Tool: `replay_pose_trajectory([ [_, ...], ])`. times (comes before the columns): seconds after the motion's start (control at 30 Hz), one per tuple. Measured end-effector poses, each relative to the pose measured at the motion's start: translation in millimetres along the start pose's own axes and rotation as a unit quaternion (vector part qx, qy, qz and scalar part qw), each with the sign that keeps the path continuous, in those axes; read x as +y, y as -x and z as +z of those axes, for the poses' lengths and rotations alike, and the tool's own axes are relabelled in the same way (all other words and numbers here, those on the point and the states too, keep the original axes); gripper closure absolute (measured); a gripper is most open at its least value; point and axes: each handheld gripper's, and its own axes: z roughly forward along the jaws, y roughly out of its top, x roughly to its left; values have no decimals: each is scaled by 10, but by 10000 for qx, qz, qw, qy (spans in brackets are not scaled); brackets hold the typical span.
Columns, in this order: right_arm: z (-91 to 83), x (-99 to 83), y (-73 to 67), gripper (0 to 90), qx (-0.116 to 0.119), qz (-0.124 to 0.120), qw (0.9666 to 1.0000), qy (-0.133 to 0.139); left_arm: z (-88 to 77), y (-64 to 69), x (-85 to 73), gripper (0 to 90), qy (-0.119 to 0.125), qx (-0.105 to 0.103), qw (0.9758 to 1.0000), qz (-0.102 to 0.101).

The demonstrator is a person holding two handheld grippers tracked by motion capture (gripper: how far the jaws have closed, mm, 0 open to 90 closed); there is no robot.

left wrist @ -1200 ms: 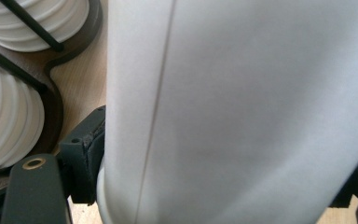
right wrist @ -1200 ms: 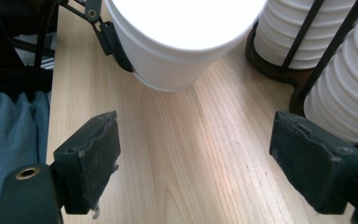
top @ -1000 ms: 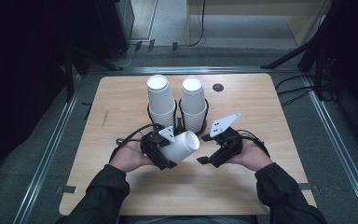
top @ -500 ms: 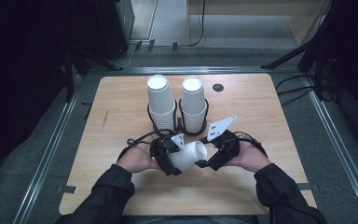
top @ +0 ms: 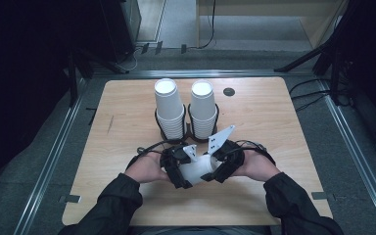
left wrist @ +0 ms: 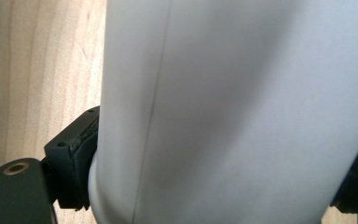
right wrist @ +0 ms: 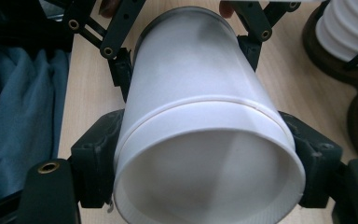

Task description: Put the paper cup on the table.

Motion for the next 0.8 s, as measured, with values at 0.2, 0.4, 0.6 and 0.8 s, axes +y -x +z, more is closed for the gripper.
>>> replay_pose_trajectory([
  [0.2, -74, -26, 19, 238, -15, 134, 9999, 62, -52, -47, -41, 0, 329, 40, 9994, -48],
  [0.4, -151, -90, 57, 237, -129, 251, 9995, 139, -140, -65, -97, 0, 648, 168, 9977, -136],
  [0.6, -245, -135, 82, 235, -202, 394, 9986, 282, -245, -85, -157, 0, 1056, 317, 9937, -182],
  [0.8, -336, -178, 107, 235, -306, 538, 9970, 471, -328, -94, -192, 0, 1330, 411, 9899, -270],
])
